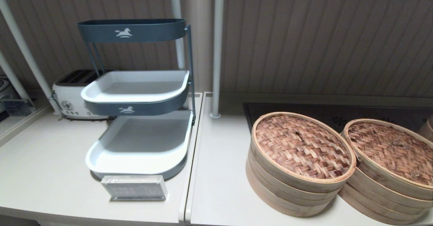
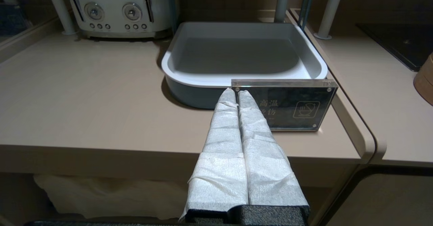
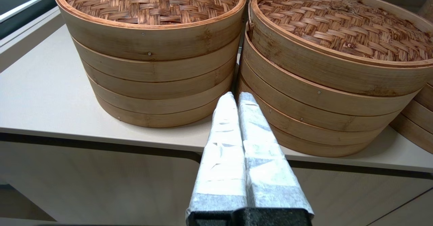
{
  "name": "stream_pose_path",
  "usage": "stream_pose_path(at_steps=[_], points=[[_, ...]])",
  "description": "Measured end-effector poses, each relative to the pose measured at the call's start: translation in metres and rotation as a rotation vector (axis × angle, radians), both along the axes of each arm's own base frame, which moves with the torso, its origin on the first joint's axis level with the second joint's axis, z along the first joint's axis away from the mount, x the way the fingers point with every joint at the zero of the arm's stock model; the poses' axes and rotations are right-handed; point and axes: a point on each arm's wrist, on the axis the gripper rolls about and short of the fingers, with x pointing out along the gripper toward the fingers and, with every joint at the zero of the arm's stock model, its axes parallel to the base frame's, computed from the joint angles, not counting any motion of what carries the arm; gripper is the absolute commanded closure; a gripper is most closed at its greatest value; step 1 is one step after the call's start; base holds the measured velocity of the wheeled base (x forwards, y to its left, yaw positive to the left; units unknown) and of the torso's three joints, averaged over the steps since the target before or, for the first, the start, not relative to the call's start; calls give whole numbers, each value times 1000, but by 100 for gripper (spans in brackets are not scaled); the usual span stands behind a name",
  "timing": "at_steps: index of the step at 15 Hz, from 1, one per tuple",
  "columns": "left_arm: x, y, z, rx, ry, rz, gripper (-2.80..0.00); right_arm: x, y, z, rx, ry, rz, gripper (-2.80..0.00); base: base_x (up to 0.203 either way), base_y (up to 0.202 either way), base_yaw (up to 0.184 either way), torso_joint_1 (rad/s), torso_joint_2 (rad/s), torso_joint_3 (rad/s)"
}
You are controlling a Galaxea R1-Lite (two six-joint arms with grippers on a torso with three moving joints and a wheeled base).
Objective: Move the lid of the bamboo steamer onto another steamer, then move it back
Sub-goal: Pick up the steamer
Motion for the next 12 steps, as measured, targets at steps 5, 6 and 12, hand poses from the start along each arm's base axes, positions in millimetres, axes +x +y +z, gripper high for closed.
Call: stream_pose_path(at_steps=[5,6,12], points=[[0,0,0,0,0,0,0,0,0,0,-5,-2,1,0,0,0,0,0,0,0],[0,0,0,0,0,0,0,0,0,0,-8,-3,2,0,0,0,0,0,0,0],[0,0,0,0,0,0,0,-13,1,29,-3,-47,39,0,0,0,0,0,0,0]])
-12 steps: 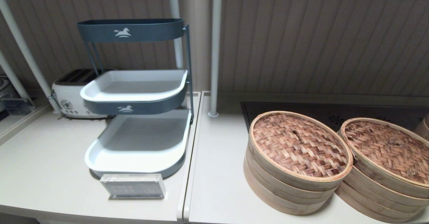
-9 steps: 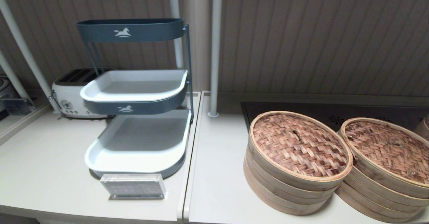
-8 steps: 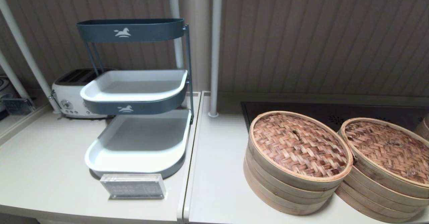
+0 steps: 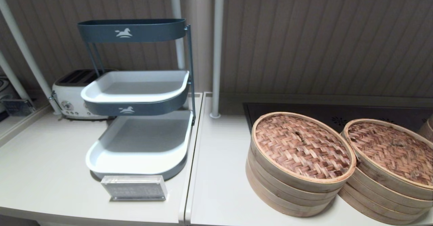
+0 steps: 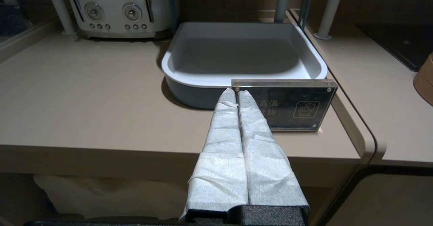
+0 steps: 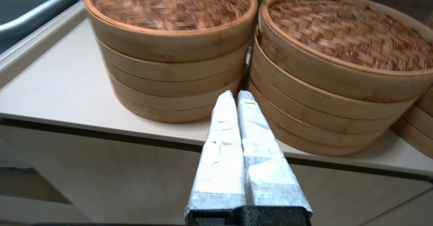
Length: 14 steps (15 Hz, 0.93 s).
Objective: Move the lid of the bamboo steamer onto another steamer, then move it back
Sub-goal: Pick up the steamer
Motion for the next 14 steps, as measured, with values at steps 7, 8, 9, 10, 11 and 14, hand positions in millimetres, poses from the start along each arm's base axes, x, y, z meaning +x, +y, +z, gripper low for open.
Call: stream_pose_path(at_steps=[7,8,9,10,11,14], points=[[0,0,0,0,0,0,0,-14,2,91,36,-7,66,0,0,0,0,0,0,0],[0,0,0,0,0,0,0,-8,2,109,56,5,68,0,0,0,0,0,0,0],[0,0,0,0,0,0,0,0,1,129,73,15,68,0,0,0,0,0,0,0],[0,0,0,0,0,0,0,12,1,148,88,35,68,0,0,0,0,0,0,0],[0,0,0,1,0,0,0,26,1,165,99,58,68,0,0,0,0,0,0,0],[0,0,0,0,0,0,0,77,1,204,117,185,63,0,0,0,0,0,0,0]])
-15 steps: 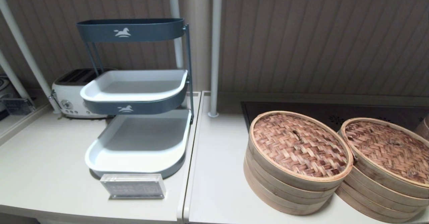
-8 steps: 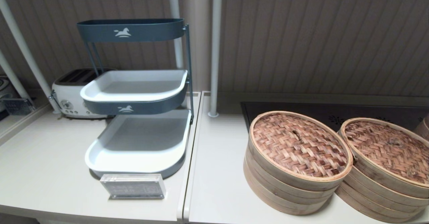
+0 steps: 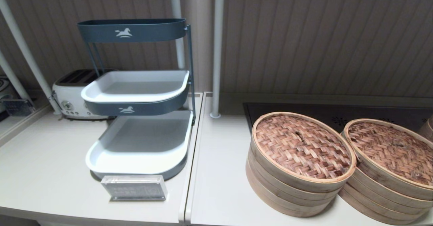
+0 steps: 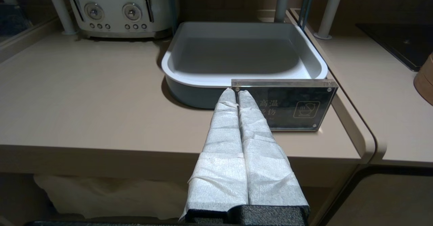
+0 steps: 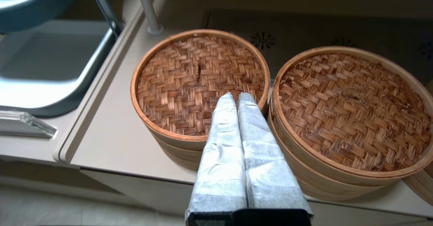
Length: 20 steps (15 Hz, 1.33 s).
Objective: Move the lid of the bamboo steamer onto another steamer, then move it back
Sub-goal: Pick up the steamer
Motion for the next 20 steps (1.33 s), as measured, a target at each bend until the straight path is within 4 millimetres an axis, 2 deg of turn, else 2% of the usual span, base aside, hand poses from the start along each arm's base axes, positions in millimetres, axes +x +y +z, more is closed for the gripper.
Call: stream_pose_path(at_steps=[3,6,10,16,17,20], points=[[0,0,0,0,0,0,0,57,0,22,6,165,1,0,0,0,0,0,0,0],[0,0,0,0,0,0,0,116,1,29,4,298,13,0,0,0,0,0,0,0],[0,0,0,0,0,1,0,177,14,14,-85,404,160,0,0,0,0,0,0,0],[0,0,0,1,0,0,0,235,27,-17,-105,526,234,0,0,0,0,0,0,0],[0,0,0,0,0,0,0,242,32,-23,-104,547,247,-280,0,0,0,0,0,0],[0,0,0,0,0,1,0,256,46,-38,-106,598,280,-280,0,0,0,0,0,0]])
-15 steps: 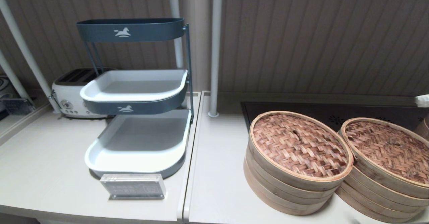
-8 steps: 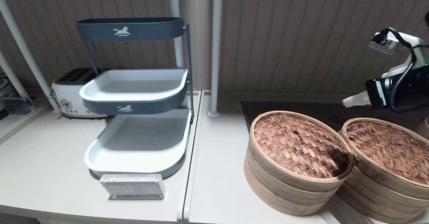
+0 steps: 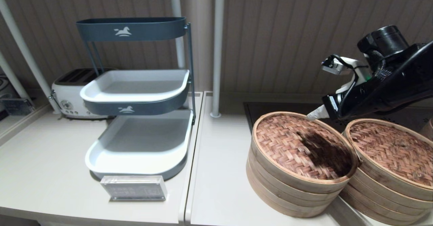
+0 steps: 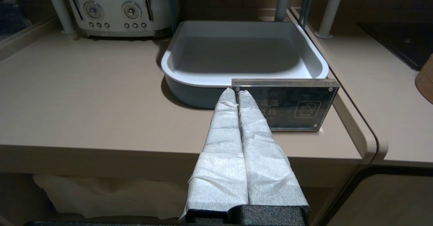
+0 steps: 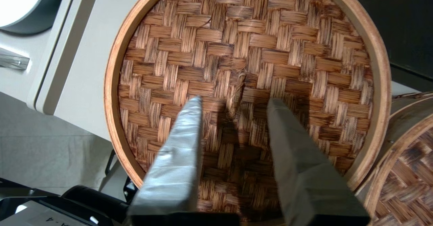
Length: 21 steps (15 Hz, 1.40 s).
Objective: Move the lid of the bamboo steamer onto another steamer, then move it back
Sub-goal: Pick up the steamer
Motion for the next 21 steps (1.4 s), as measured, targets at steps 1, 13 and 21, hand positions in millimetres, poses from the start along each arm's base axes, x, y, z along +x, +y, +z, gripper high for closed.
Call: stream_pose_path(at_steps=[1,13,21], points=[[0,0,0,0,0,0,0,4,1,-4,-3,12,1,-280,0,0,0,0,0,0],[0,0,0,0,0,-1,0,36,21,-39,-115,48,-29,-280,0,0,0,0,0,0],[0,0,0,0,0,-1,0,34,30,-51,-154,80,-16,-280,0,0,0,0,0,0]])
